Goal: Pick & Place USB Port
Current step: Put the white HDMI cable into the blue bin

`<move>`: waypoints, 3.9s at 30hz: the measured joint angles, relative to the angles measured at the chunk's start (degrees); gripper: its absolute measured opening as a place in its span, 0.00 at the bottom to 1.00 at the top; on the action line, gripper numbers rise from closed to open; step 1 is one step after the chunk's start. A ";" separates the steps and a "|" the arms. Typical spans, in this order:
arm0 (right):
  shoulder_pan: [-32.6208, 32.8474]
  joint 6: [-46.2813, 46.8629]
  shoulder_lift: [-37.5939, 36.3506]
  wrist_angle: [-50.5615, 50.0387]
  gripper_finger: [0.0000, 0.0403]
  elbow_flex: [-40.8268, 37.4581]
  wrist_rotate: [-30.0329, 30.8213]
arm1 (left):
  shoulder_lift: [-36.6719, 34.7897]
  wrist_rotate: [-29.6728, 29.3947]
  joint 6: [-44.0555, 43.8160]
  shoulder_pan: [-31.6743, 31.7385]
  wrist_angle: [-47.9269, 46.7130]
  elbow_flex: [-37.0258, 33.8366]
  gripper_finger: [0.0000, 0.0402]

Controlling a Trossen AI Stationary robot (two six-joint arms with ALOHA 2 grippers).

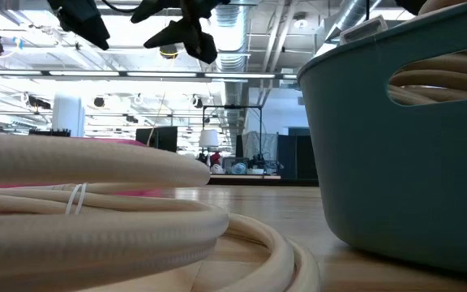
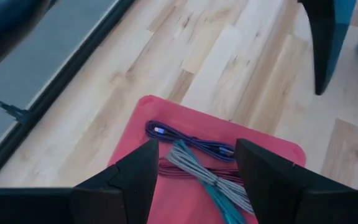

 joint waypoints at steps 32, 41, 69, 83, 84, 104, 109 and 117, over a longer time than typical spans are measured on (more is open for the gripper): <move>5.29 -18.62 -13.53 -10.71 0.08 0.04 19.40 | 0.00 4.43 0.42 0.00 5.10 0.00 0.53; 5.23 -19.28 -13.54 -14.45 0.05 0.02 20.36 | 0.00 4.43 0.30 0.00 7.54 0.00 0.53; 5.55 -9.32 -52.95 30.75 0.02 -61.59 27.58 | 0.02 4.44 0.22 0.02 8.70 0.02 0.53; 9.42 -6.91 -69.62 32.67 0.02 -73.72 37.24 | 3.33 20.04 6.24 -0.39 24.41 0.07 0.53; 9.42 -6.93 -70.54 32.52 0.02 -74.08 38.48 | 4.34 21.66 6.19 -0.47 24.54 0.07 0.53; 9.36 -4.03 -80.27 23.62 0.02 -75.45 34.34 | 21.91 37.49 -10.53 -3.80 53.33 0.04 0.53; 9.36 -5.01 -81.68 22.65 0.02 -75.45 27.69 | 21.92 34.16 -12.54 -7.27 56.55 0.03 0.53; 9.09 -6.79 -81.51 18.61 0.02 -75.45 27.41 | 21.64 21.50 -12.14 -15.25 63.05 0.02 0.42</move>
